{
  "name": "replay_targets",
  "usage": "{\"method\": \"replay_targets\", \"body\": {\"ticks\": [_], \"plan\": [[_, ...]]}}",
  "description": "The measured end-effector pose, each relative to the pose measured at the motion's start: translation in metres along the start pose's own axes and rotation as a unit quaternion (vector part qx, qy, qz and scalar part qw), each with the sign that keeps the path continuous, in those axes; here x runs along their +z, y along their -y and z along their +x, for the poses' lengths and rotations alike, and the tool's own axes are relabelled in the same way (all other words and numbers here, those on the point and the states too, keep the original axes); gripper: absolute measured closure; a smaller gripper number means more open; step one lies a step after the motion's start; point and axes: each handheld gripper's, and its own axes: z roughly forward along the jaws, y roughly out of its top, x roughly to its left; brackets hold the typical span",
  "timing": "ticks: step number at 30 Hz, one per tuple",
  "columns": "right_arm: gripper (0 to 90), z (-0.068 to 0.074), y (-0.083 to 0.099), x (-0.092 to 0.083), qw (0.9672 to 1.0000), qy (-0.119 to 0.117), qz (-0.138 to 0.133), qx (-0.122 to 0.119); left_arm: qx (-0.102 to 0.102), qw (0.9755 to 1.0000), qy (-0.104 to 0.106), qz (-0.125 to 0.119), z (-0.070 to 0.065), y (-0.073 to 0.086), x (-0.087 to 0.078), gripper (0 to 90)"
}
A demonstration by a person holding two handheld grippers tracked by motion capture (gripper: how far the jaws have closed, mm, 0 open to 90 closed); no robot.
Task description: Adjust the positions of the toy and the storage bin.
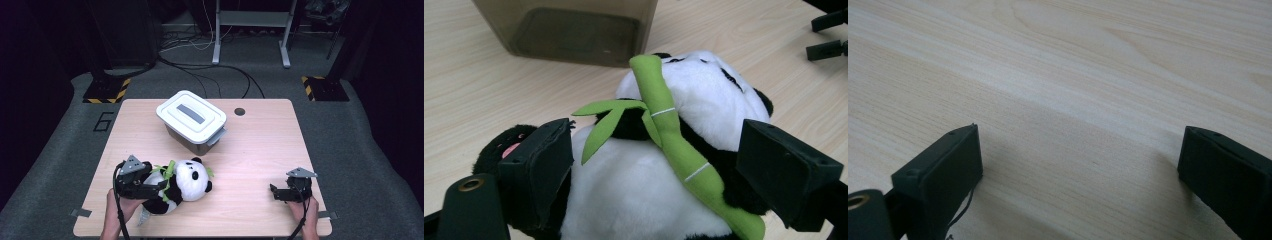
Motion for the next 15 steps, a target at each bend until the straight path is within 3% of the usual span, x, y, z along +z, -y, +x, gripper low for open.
{"method": "replay_targets", "body": {"ticks": [12,15], "plan": [[3.5,0.000,0.000,0.000,1.0000,0.000,0.000,0.000,0.016,0.9991,0.000,0.039,-0.007,-0.011,0.017,21.5],[3.7,0.000,0.000,0.000,1.0000,0.001,0.000,0.001,0.020,0.9978,-0.001,0.063,-0.009,-0.010,0.025,24.2]]}}
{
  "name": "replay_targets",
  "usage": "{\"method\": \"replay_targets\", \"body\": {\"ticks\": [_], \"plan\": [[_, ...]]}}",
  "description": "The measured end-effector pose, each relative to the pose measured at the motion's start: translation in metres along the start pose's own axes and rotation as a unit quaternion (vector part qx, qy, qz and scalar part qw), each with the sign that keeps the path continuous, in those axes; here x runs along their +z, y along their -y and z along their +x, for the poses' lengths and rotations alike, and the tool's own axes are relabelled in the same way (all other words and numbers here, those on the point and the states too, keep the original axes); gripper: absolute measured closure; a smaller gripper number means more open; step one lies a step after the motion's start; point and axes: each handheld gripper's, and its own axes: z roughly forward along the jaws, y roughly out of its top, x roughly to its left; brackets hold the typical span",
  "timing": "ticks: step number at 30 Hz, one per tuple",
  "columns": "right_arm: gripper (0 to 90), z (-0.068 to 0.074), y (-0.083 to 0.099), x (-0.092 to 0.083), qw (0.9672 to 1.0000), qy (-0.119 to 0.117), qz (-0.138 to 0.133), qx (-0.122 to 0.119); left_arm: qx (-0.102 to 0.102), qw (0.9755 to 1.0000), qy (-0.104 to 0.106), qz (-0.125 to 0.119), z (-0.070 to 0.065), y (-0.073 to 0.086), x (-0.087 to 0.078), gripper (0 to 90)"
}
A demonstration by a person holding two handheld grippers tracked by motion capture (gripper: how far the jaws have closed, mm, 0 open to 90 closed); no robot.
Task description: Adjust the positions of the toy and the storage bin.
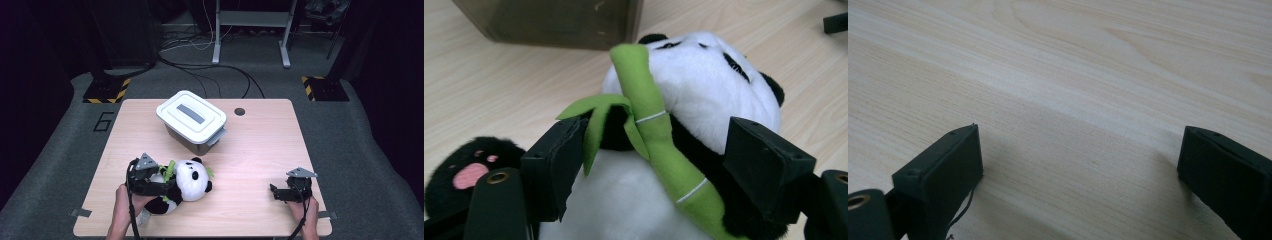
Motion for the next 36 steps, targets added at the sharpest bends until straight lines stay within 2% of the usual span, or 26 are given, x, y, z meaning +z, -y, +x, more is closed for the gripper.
{"method": "replay_targets", "body": {"ticks": [2,3,7,9,11,19,21,22,25,27,28,30,32,34,36], "plan": [[3.7,0.000,0.000,0.000,1.0000,0.000,0.000,0.000,-0.001,1.0000,-0.002,0.001,-0.001,0.001,0.003,24.9],[3.8,0.000,0.000,0.000,1.0000,-0.001,0.002,0.000,-0.002,0.9999,-0.010,0.007,-0.004,0.003,0.009,26.6],[3.9,0.000,0.000,0.000,1.0000,-0.001,0.001,0.000,-0.005,0.9996,-0.024,0.011,-0.006,0.004,0.012,29.2],[3.9,0.000,0.000,0.000,1.0000,-0.001,0.000,0.002,-0.001,0.9991,-0.038,0.020,-0.009,0.005,0.016,35.1],[3.9,0.000,0.000,0.000,1.0000,-0.001,0.000,0.002,0.003,0.9988,-0.043,0.022,-0.011,0.006,0.018,38.4],[4.1,0.000,0.000,0.000,1.0000,0.001,-0.002,0.002,-0.002,0.9994,-0.033,0.014,-0.010,0.011,0.020,52.7],[4.1,0.000,0.000,0.000,1.0000,0.001,-0.002,0.002,0.003,0.9994,-0.033,0.010,-0.010,0.011,0.019,56.6],[4.2,0.000,0.000,0.000,1.0000,0.001,-0.002,0.002,0.012,0.9993,-0.036,0.005,-0.010,0.012,0.017,58.6],[4.2,0.000,0.000,0.000,1.0000,0.001,-0.001,0.001,0.016,0.9992,-0.036,-0.002,-0.008,0.013,0.014,64.1],[4.4,0.000,0.000,0.000,1.0000,0.001,-0.001,0.000,0.022,0.9992,-0.034,-0.006,-0.007,0.013,0.012,65.4],[4.5,0.000,0.000,0.000,1.0000,0.001,-0.001,0.000,0.033,0.9990,-0.031,-0.005,-0.006,0.012,0.010,67.3],[4.6,0.000,0.000,0.000,1.0000,0.002,-0.001,0.002,0.036,0.9989,-0.030,-0.007,-0.006,0.012,0.009,69.2],[4.7,0.000,0.000,0.000,1.0000,0.002,-0.001,0.002,0.053,0.9982,-0.030,-0.003,-0.005,0.010,0.006,70.3],[4.7,0.000,0.000,-0.001,1.0000,0.003,-0.001,0.004,0.056,0.9980,-0.029,-0.003,-0.005,0.010,0.004,70.8],[4.7,0.000,0.000,-0.001,1.0000,0.002,-0.001,0.002,0.070,0.9970,-0.032,-0.003,-0.003,0.009,0.000,72.2]]}}
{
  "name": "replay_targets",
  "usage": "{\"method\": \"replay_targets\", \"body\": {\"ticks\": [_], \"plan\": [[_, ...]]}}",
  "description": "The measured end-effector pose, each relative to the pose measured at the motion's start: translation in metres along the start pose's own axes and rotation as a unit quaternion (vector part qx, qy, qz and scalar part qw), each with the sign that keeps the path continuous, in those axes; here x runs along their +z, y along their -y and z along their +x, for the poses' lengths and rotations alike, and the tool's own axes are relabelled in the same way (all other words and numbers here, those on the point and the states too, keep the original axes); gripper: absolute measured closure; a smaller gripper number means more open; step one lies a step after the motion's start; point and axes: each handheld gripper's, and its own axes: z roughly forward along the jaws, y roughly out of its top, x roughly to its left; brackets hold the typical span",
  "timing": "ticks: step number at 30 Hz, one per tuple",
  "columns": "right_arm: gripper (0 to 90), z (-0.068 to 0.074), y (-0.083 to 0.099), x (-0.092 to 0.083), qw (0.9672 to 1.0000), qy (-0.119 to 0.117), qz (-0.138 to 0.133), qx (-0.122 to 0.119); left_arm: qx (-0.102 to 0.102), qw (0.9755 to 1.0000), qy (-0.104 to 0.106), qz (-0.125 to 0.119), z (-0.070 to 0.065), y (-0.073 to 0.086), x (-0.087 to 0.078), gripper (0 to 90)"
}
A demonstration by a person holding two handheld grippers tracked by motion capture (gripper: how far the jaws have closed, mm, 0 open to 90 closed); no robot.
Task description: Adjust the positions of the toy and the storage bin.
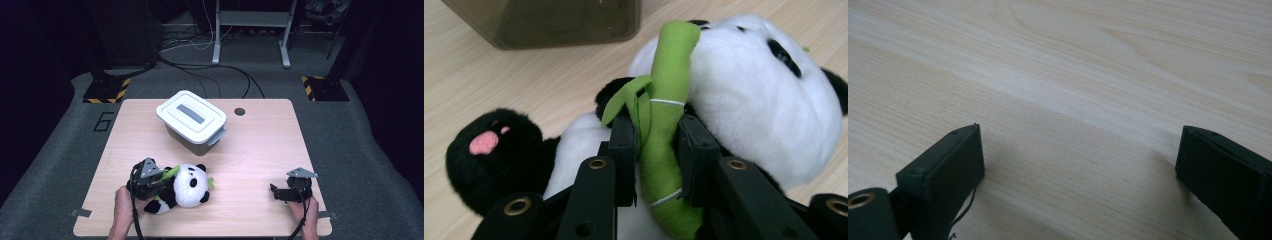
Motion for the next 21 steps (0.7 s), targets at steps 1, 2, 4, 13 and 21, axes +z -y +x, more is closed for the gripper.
{"method": "replay_targets", "body": {"ticks": [1,2,4,13,21], "plan": [[4.7,0.000,0.000,0.000,1.0000,0.000,0.000,0.000,0.000,1.0000,0.000,0.000,0.000,0.000,0.000,72.6],[4.7,0.000,0.000,0.000,1.0000,0.000,0.000,0.001,0.003,1.0000,-0.003,-0.001,0.001,0.000,-0.002,73.0],[4.7,0.000,0.000,0.000,1.0000,0.000,0.000,0.001,0.004,1.0000,-0.008,-0.004,0.005,0.001,-0.005,73.4],[4.8,0.001,0.000,0.000,1.0000,0.002,-0.001,0.005,-0.009,0.9995,-0.016,-0.026,0.029,0.005,-0.021,74.1],[4.9,0.001,0.000,0.000,1.0000,0.002,-0.001,0.005,-0.017,0.9990,-0.014,-0.039,0.055,0.007,-0.029,74.0]]}}
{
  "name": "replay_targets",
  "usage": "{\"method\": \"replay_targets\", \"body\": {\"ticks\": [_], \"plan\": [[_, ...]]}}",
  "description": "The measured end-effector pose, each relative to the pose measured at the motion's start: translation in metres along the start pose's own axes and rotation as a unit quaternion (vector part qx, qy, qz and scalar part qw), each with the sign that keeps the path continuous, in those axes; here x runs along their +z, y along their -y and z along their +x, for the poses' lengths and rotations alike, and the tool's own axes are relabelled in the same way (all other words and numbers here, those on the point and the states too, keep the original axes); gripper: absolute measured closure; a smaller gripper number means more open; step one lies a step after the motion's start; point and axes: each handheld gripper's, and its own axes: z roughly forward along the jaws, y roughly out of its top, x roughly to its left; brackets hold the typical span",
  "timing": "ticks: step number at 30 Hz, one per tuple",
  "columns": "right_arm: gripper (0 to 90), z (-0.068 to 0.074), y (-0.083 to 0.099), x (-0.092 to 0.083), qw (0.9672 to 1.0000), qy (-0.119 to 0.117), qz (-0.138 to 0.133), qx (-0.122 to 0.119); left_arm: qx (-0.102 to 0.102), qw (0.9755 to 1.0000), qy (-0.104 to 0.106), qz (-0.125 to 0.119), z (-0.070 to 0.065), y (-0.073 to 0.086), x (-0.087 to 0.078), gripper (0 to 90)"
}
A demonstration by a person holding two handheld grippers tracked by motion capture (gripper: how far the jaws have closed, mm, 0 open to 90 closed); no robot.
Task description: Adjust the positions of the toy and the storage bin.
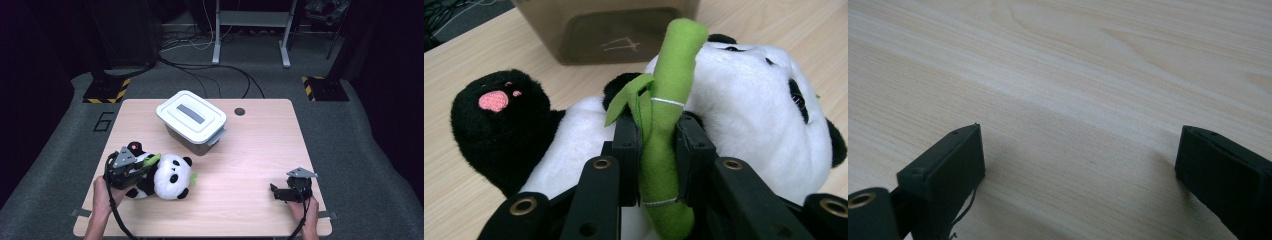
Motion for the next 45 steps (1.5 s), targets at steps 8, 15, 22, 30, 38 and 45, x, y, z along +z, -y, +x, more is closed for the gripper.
{"method": "replay_targets", "body": {"ticks": [8,15,22,30,38,45], "plan": [[5.0,0.000,0.000,0.000,1.0000,0.000,0.000,0.000,0.010,0.9999,-0.002,0.008,0.026,0.001,0.004,74.0],[5.1,0.000,0.000,0.000,1.0000,0.000,0.000,0.001,0.030,0.9994,-0.002,0.018,0.050,-0.006,0.011,73.8],[5.1,0.000,0.000,0.000,1.0000,0.001,0.000,0.001,0.001,0.9996,0.006,0.027,0.065,0.004,0.034,73.2],[5.2,-0.001,0.000,0.000,1.0000,0.001,0.000,-0.002,-0.040,0.9991,0.002,0.012,0.064,0.008,0.036,60.0],[5.3,-0.001,0.000,0.000,1.0000,0.001,0.000,-0.002,-0.083,0.9961,-0.028,-0.009,0.058,0.006,0.022,19.3],[5.3,-0.001,0.000,0.000,1.0000,0.001,0.000,-0.003,-0.089,0.9945,-0.049,-0.027,0.045,0.011,-0.003,12.4]]}}
